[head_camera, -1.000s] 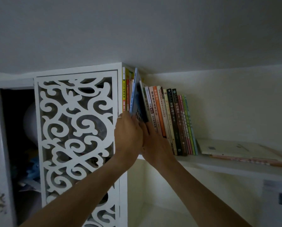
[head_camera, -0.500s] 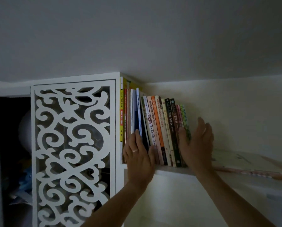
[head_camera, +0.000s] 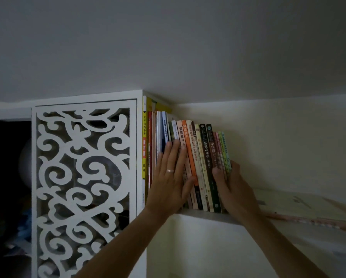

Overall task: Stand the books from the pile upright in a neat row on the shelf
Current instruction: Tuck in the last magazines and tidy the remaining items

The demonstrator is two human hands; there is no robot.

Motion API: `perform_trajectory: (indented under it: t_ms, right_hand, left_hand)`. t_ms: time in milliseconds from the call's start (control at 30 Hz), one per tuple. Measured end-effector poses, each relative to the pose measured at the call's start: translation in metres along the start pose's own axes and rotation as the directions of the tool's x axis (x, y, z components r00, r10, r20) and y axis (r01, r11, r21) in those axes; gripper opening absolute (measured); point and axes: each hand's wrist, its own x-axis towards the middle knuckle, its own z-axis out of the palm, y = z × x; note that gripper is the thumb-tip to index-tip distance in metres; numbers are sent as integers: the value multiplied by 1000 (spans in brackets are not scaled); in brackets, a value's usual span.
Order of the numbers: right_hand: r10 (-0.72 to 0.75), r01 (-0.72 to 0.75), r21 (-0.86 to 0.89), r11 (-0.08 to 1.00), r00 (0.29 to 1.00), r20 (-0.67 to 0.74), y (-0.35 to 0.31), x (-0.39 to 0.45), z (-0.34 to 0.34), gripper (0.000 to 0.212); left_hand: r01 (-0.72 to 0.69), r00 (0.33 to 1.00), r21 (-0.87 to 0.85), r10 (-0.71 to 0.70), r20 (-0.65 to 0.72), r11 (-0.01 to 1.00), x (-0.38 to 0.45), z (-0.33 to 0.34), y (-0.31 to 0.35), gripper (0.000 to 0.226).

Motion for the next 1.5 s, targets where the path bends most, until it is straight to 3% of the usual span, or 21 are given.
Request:
perform_trajectory:
  t_ms: [133,333,600,700,800,867,967,1033,1100,1167,1233,1267,1333,1433,1500]
  right_hand:
    - [0,0,-15,1000,1000,-9,-9,-1,2,83]
    - [45,-45,-3,999,999,-26,-14,0,11,82]
    - [22,-31,114,993,997,74,-9,-8,2,90]
    - [16,-15,-4,1000,996,92,-12,-16,-5,93]
    - [-17,30,-221,975,998,63,-19,-22,-25,71]
    - [-59,53,-347,936,998,-7,-17,-24,-44,45]
    - [-41,-33,-470,882,989,-145,-1,-24,-79,30]
    - [88,-197,-595,779,974,-208,18,-25,-104,28]
    - [319,-387,-712,586,918,-236,40,-29,-126,34]
    - [494,-526,-708,471,822,-282,60,-33,-142,47]
    - [605,-626,-655,423,733,-310,74,-34,-155,68]
    - [632,-647,-639,417,711,-307,76,-34,-158,75]
    - [610,-623,-645,443,736,-292,77,-34,-160,78]
    - [482,-542,-637,548,827,-289,73,-34,-157,65]
    - [439,-543,-561,625,839,-323,71,-33,-158,57]
  left_hand:
    - [58,998,-38,-60,-37,998,2,12,6,73]
    - [63,990,-98,-75,-116,993,2,14,4,69]
    - [72,997,-1,-72,-33,997,-8,9,9,65]
    - [122,992,-6,-122,-29,992,-14,7,24,65]
    - [265,963,-26,-266,-39,964,-16,6,58,60]
    - [174,984,-37,-176,-42,984,-15,9,88,46]
    - [-31,991,-302,70,118,953,-4,22,138,26]
    - [55,909,-444,139,392,895,7,29,167,31]
    - [154,800,-450,157,580,880,16,40,184,40]
    - [224,716,-438,158,680,871,25,49,192,53]
    - [280,683,-439,144,716,854,33,56,194,63]
    - [295,678,-433,133,723,852,35,58,193,64]
    - [269,692,-431,139,709,861,38,65,189,61]
    - [213,728,-459,174,663,862,38,69,186,53]
    - [193,747,-478,188,638,857,37,69,186,48]
